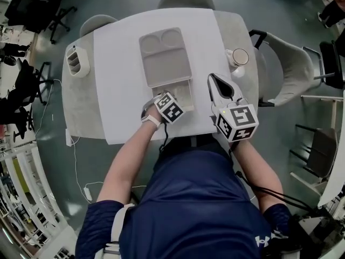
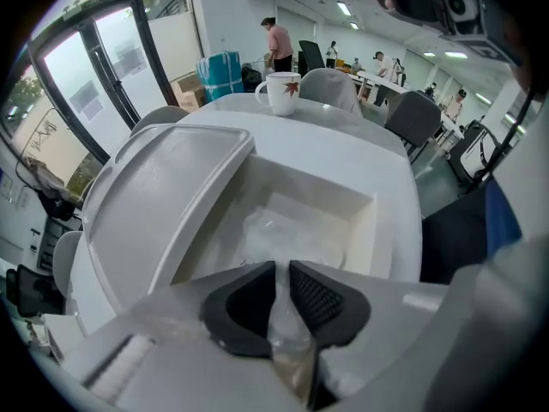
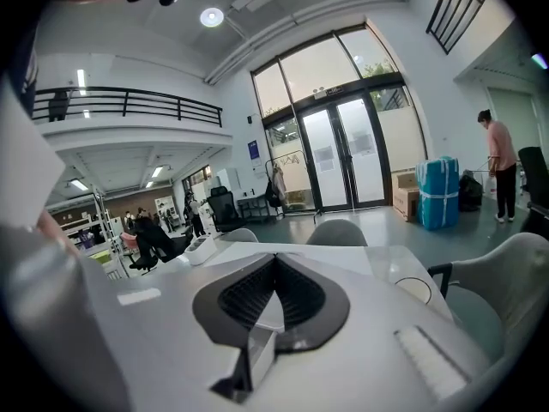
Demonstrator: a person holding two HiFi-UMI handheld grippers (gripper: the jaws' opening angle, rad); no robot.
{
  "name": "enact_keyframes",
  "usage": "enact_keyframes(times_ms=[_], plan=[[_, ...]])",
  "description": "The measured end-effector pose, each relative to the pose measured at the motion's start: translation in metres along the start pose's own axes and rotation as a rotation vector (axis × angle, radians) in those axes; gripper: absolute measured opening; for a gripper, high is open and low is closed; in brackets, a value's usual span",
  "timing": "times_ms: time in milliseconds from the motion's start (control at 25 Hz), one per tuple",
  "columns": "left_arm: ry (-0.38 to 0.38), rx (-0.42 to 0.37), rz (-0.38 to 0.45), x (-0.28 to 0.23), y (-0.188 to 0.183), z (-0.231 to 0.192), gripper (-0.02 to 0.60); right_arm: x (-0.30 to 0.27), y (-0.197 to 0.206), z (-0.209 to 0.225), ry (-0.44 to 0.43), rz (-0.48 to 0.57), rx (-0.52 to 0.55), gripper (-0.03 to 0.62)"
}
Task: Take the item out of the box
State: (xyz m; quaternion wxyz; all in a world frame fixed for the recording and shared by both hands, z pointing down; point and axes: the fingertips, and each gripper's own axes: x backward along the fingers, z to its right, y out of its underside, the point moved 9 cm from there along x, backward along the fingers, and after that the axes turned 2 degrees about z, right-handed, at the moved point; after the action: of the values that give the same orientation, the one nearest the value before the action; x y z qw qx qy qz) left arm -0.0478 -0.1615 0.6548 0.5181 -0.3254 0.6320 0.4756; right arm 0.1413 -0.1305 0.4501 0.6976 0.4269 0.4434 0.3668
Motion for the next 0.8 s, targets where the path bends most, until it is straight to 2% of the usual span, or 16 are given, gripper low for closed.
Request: enact_keyframes(times_ms=[160, 360, 520, 800], plan=[[0.007, 0.017, 0.059, 0.004, 0.001, 0.004, 0.018, 0.009, 0.003, -0.003, 0.014, -0.004, -0.007, 0.002], [0.002, 0.042, 0.129, 0.012, -0.004, 0.008, 0.014, 0.013, 0.005, -0.005, 0.004, -0.021, -0.001, 0.002], [-0.034, 0.083, 0.221, 0.032, -0.013, 0.004, 0.014, 0.010, 0.008, -0.009, -0.011, -0.035, 0.008, 0.002], [-0.084, 0.156, 0.328, 0.075, -0.007, -0.004, 0.014, -0.003, 0.011, -0.025, -0.075, -0.057, 0.029, 0.002]])
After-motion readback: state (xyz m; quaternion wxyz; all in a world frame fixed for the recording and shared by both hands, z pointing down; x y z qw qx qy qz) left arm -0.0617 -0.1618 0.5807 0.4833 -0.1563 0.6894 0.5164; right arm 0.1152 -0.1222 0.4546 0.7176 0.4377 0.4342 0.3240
